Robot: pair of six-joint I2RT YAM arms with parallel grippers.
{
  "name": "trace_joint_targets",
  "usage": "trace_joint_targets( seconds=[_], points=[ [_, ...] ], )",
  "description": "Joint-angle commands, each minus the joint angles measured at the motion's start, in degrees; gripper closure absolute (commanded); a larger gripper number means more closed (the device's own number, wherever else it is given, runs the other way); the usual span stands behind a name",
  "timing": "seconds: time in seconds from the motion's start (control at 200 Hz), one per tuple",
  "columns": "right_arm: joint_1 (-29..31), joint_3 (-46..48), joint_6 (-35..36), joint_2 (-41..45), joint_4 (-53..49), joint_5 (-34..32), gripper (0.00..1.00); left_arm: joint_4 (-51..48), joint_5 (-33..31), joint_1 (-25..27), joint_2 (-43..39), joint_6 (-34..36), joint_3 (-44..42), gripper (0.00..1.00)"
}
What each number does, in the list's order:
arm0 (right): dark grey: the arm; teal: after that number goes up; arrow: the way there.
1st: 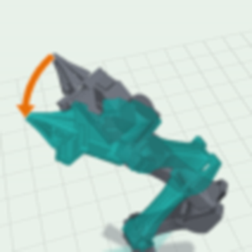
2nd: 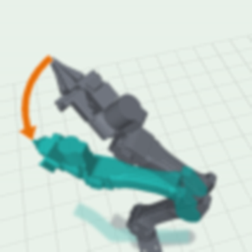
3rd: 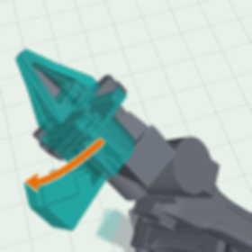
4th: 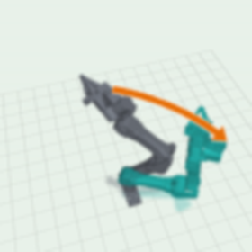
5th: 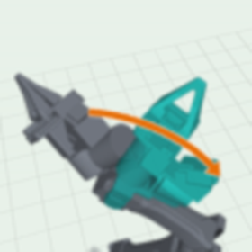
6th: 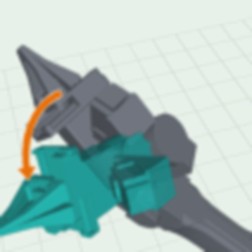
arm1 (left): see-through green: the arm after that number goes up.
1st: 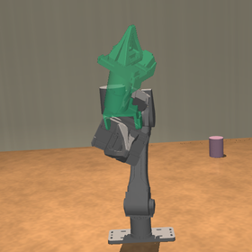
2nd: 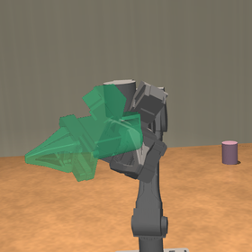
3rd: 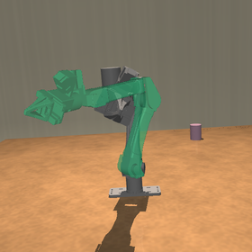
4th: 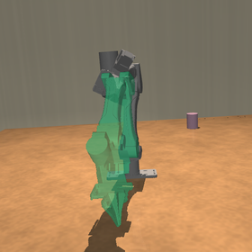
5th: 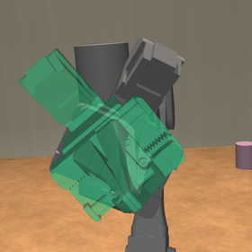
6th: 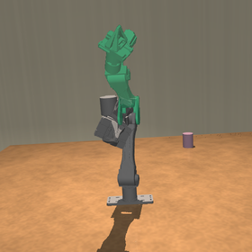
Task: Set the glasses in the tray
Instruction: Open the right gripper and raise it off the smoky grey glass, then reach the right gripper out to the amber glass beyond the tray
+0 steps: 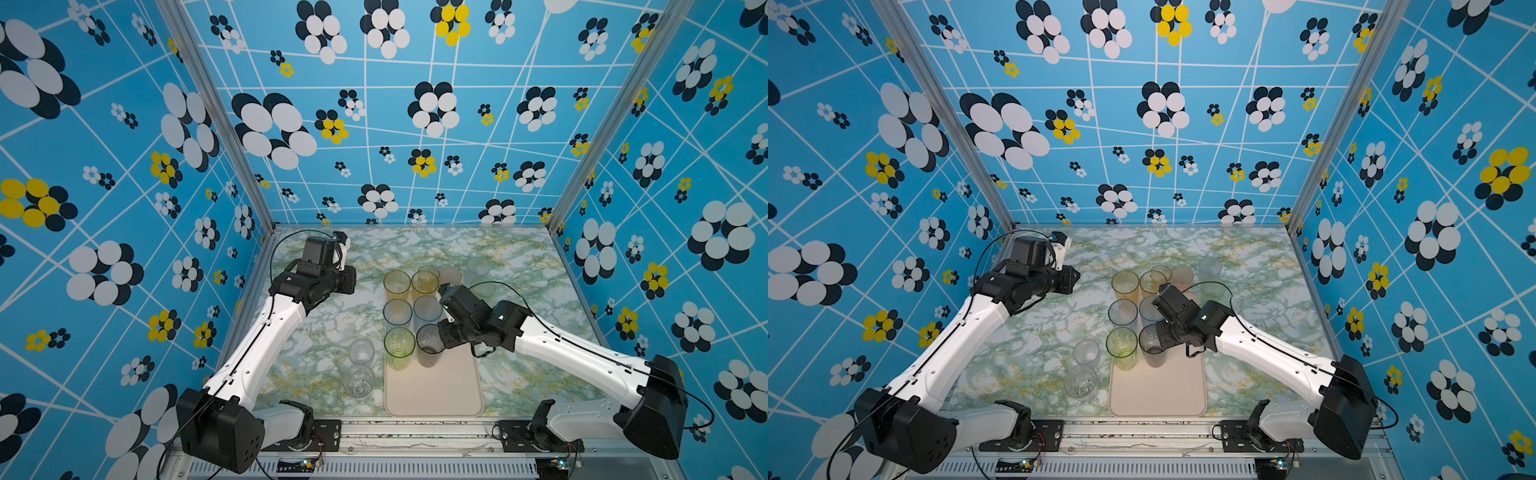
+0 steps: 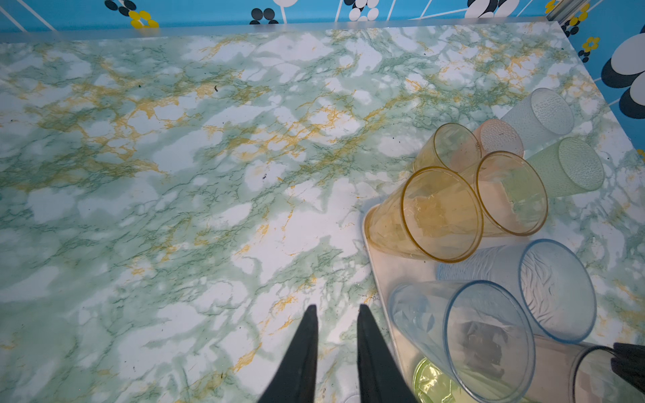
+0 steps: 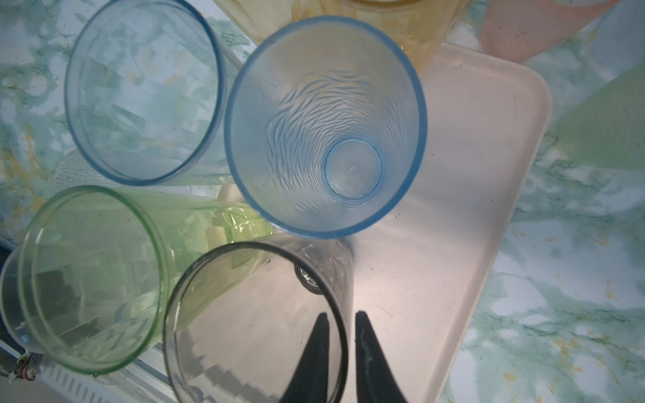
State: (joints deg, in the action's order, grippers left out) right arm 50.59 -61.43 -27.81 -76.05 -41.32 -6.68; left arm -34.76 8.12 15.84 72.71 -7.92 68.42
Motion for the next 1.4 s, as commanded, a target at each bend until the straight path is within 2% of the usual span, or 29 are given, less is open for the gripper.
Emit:
trace_joint_targets(
  seconds=[0.0, 0.15, 0.275, 0.435, 0.56, 0.67, 0.815, 1.065, 1.395],
  points=[
    [-0.23, -0.09, 0.66, 1.76, -0.17, 0.39, 0.82, -0.71, 0.05, -0.26, 0.24, 0.63, 1.20, 0.77],
    [-0.30, -0.96, 1.15, 3.59, -0.87, -0.49, 0.78, -0.58, -0.11, -0.24, 0.15, 0.76, 1.09, 0.77],
    [-0.29, -3.72, 2.52, 5.24, -3.32, -3.06, 0.72, -0.57, -0.12, -0.24, 0.20, 0.79, 1.01, 0.77],
    [-1.15, -8.39, 4.96, 6.17, -6.17, -6.54, 0.70, 0.33, 0.14, -0.19, 0.00, 0.89, 0.18, 0.78],
    [-5.12, -13.08, 7.53, 6.53, -6.72, -8.85, 0.70, 1.61, -0.08, -0.19, -0.13, 1.15, -0.58, 0.78],
    [-11.62, -16.36, 9.78, 5.06, -5.72, -7.30, 0.70, 1.63, -0.12, -0.11, 1.04, 1.39, 0.38, 0.78],
    [-18.83, -20.60, 12.90, -0.59, -4.39, -0.73, 0.76, 1.28, -0.54, 0.40, 3.37, 1.42, 2.27, 0.78],
    [-25.77, -31.76, 17.79, -16.72, -5.45, 7.71, 0.77, 2.20, -0.80, 0.55, 6.83, 1.07, 4.40, 0.78],
    [-27.44, -51.30, 24.24, -37.78, -11.42, 16.19, 0.82, 1.90, 0.36, 0.54, 11.97, 0.72, 8.86, 0.79]
  ],
)
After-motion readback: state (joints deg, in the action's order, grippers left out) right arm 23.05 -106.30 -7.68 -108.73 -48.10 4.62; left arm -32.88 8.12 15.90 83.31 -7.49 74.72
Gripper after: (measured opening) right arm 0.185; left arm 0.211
